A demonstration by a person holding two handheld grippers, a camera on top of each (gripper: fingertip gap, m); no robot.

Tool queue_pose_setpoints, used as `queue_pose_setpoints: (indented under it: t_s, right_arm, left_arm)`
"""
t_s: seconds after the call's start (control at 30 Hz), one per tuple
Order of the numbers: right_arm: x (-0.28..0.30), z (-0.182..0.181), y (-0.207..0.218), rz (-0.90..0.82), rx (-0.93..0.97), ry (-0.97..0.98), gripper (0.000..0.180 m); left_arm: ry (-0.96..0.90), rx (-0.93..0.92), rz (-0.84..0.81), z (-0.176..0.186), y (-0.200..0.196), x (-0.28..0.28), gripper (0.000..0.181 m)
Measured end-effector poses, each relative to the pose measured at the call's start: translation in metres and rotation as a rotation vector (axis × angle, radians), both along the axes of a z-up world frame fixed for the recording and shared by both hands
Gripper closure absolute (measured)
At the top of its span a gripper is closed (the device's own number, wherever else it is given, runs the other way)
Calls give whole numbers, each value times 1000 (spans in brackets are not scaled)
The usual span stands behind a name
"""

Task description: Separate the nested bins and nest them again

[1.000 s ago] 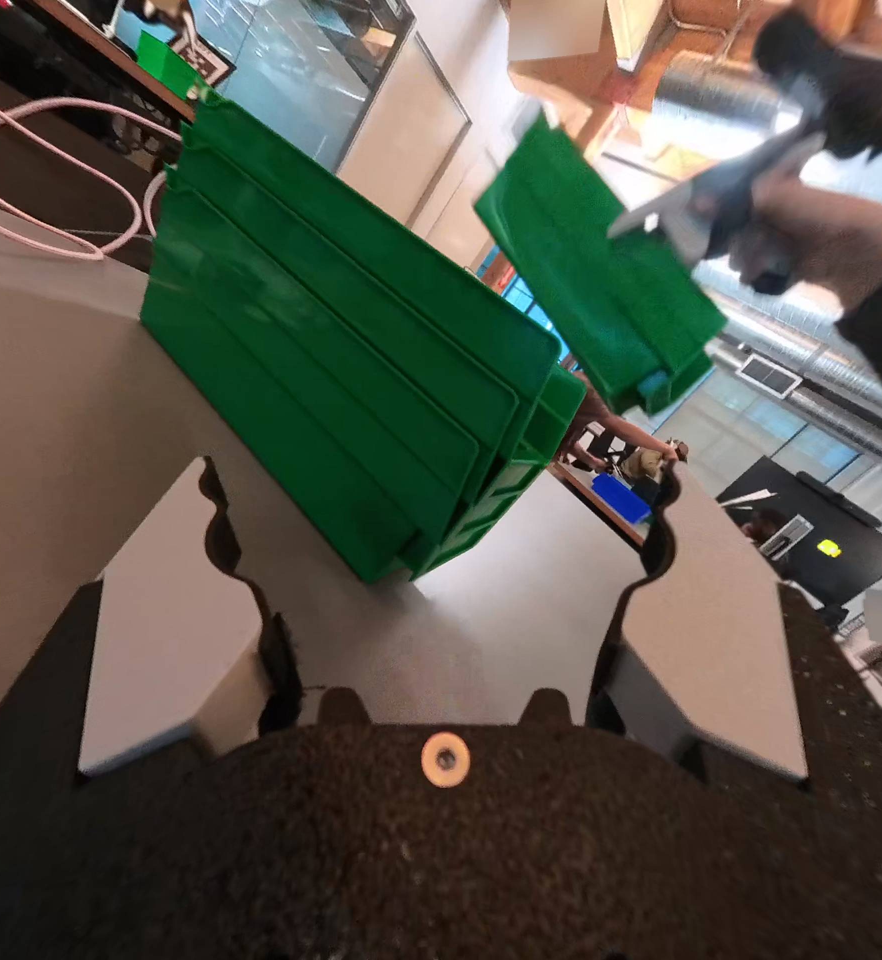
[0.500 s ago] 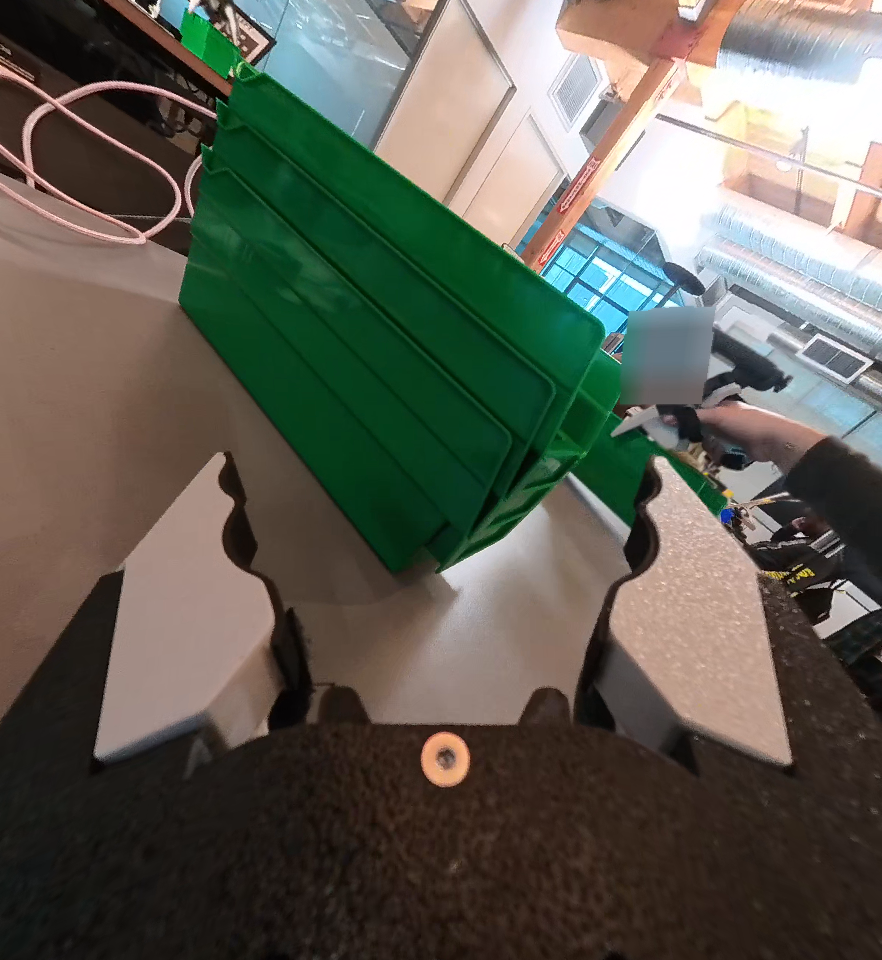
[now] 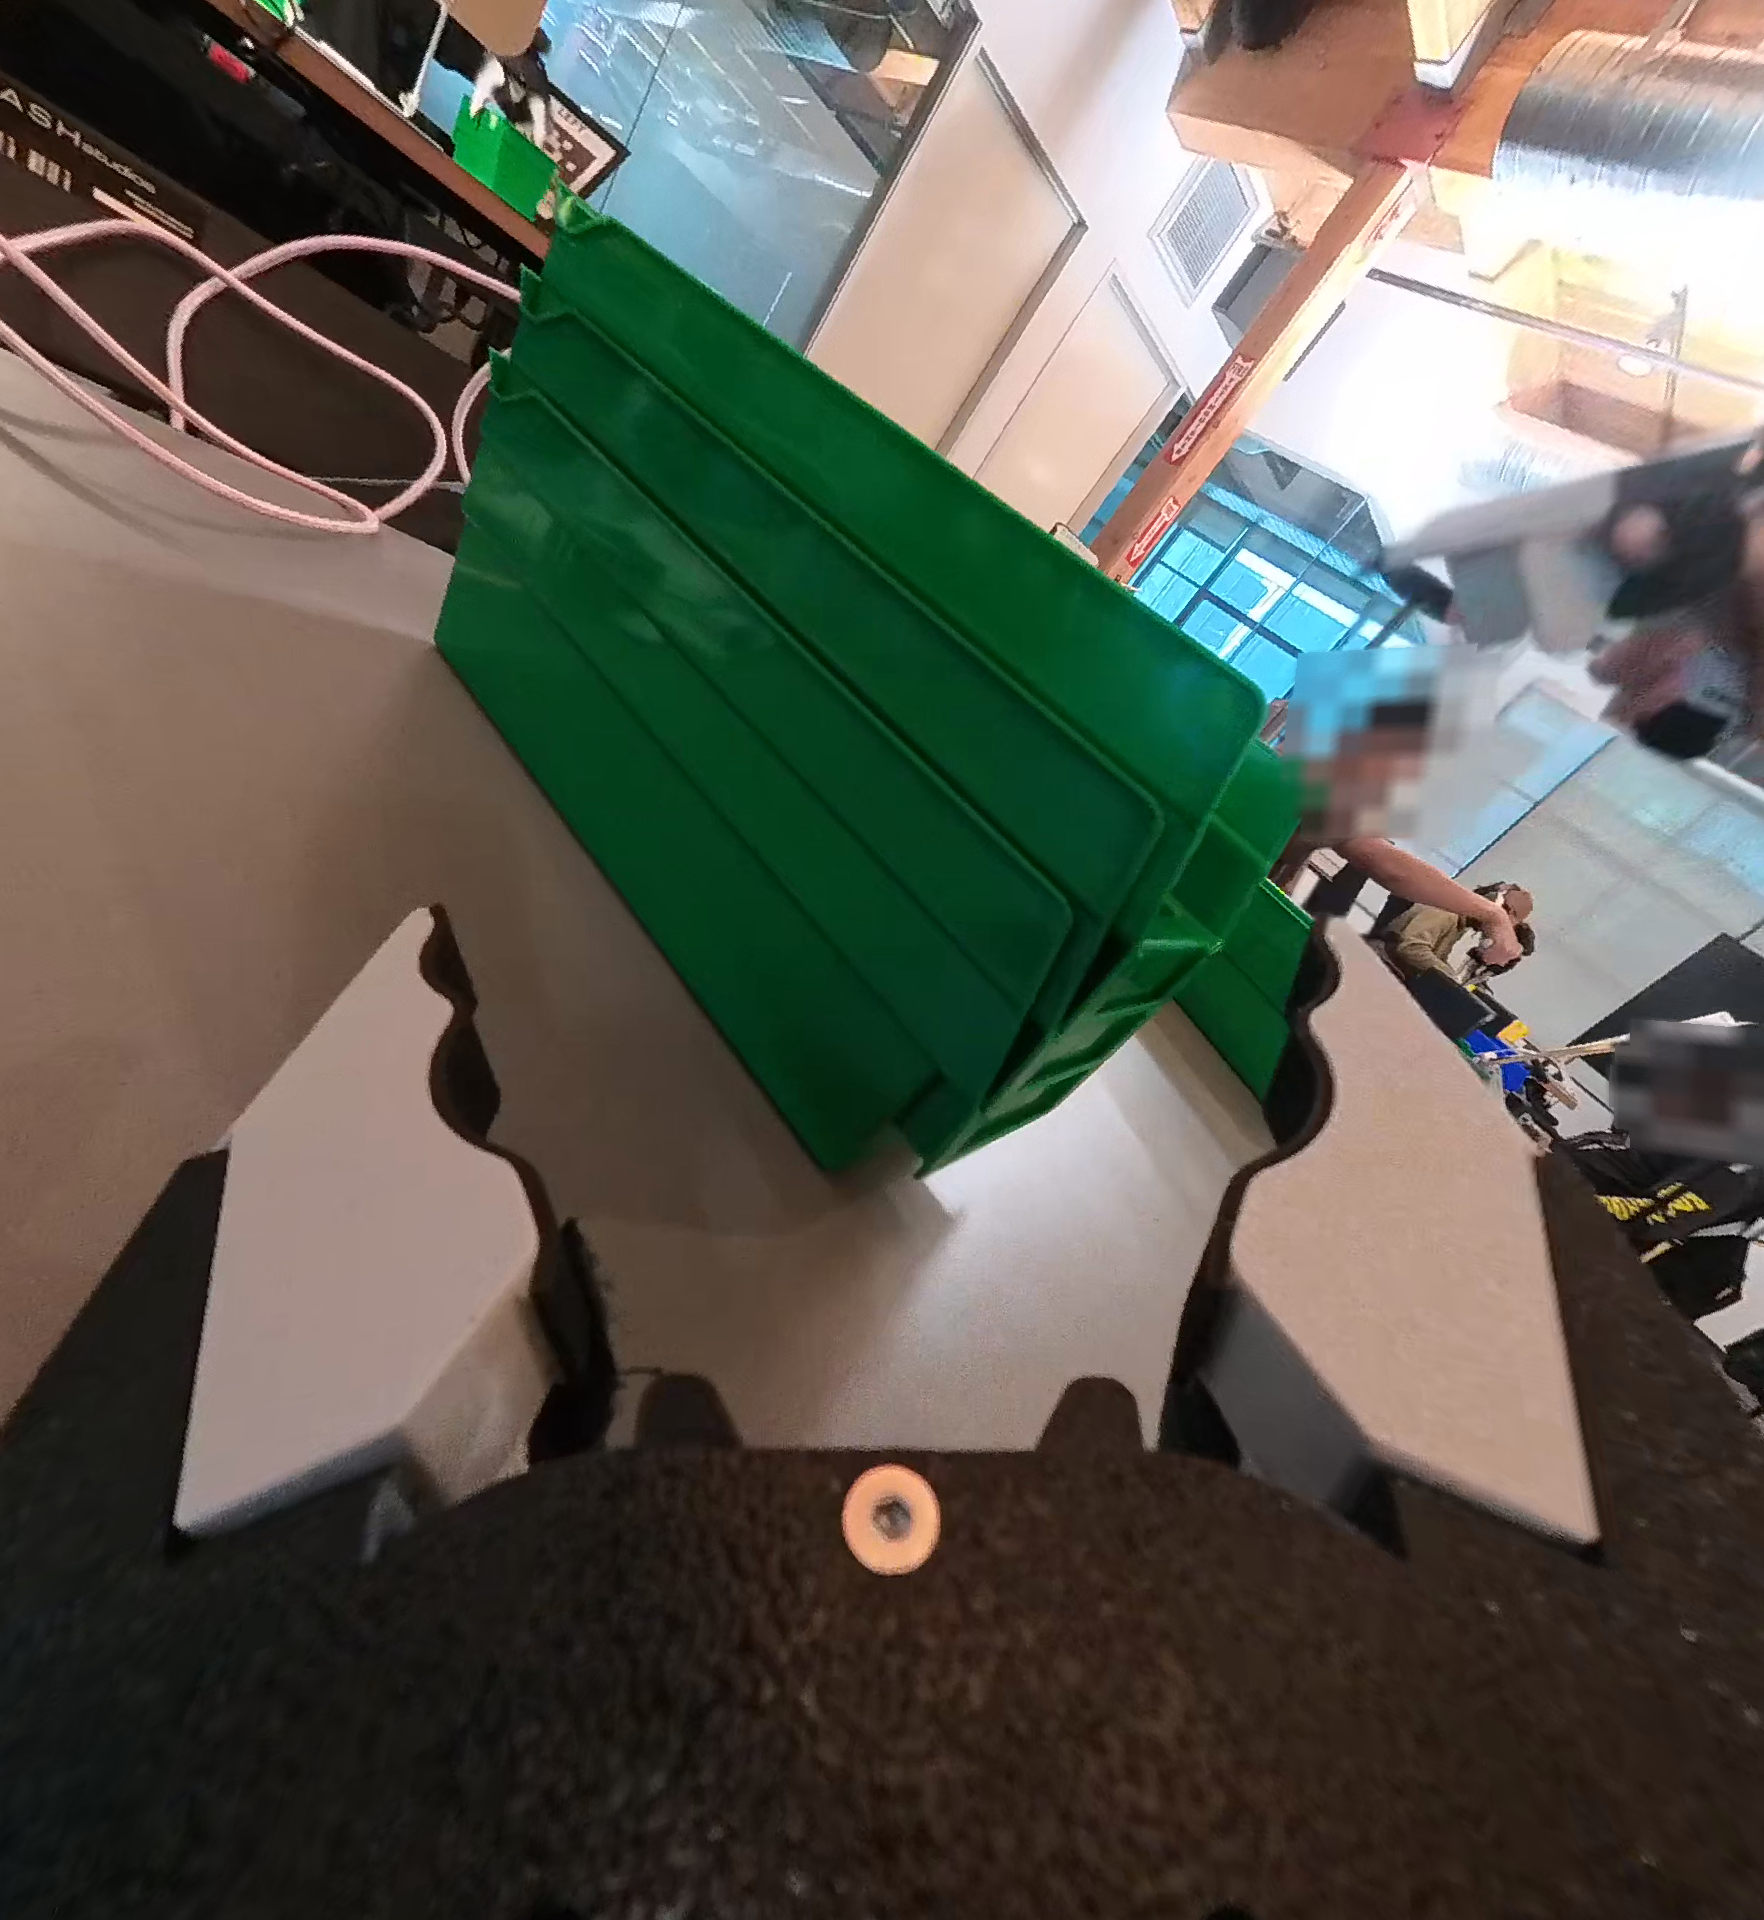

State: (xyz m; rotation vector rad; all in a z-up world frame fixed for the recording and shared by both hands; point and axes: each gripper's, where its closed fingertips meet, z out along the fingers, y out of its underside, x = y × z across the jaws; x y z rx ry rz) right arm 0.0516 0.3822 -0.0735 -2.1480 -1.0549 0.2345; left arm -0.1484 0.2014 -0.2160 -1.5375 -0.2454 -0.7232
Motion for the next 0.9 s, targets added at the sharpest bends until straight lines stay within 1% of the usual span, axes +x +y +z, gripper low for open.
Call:
queue_pose_setpoints:
  t_s: [0.07, 0.13, 0.17, 0.23, 0.27, 0.37, 0.43, 0.5, 0.6, 0.67, 0.7, 0.73, 0.77, 0.87, 0.9]
  right_arm:
    - [-65, 1, -32, 110, -30, -4, 55]
    - [-118, -13, -61, 167, -127, -13, 48]
    - [-135, -25, -68, 168, -147, -60, 46]
    - [-156, -44, -63, 148, -77, -208, 45]
    - [-165, -53, -61, 127, -73, -244, 44]
    - [-181, -77, -60, 52, -166, -282, 36]
    - [-180, -87, -53, -1, -185, -320, 34]
    - [-176, -93, -44, -43, -190, -352, 36]
    - [-180, -96, -45, -48, -257, -316, 51]
    - [-185, -94, -48, -27, -290, -301, 71]
    - [-192, -91, -54, 11, -316, -275, 106]
    - [-204, -85, -61, 50, -338, -213, 160]
    - [-210, -77, -57, 39, -294, -184, 176]
    - [-202, -66, -38, 21, -91, -330, 175]
    - [-202, -61, -34, 4, -67, -329, 152]
  left_arm:
    - [-11, 0, -14, 0, 0, 1, 31]
    - [-4, 17, -9, 2, -1, 1, 31]
    - [5, 24, -7, 3, -2, 1, 31]
    - [22, 36, -13, 5, -3, 4, 31]
    - [39, 44, -26, 6, -4, 7, 31]
    - [116, 48, -62, 7, -6, 19, 32]
    - [147, 50, -61, 7, -6, 22, 33]
    - [138, 54, -61, 8, -7, 21, 33]
    - [98, 51, -66, 7, -6, 19, 33]
    - [83, 47, -71, 7, -6, 18, 33]
    - [81, 44, -70, 6, -5, 18, 32]
    - [80, 42, -69, 6, -5, 18, 33]
    - [78, 41, -70, 6, -5, 17, 33]
    - [69, 45, -73, 7, -5, 17, 33]
    - [66, 46, -72, 7, -6, 17, 33]
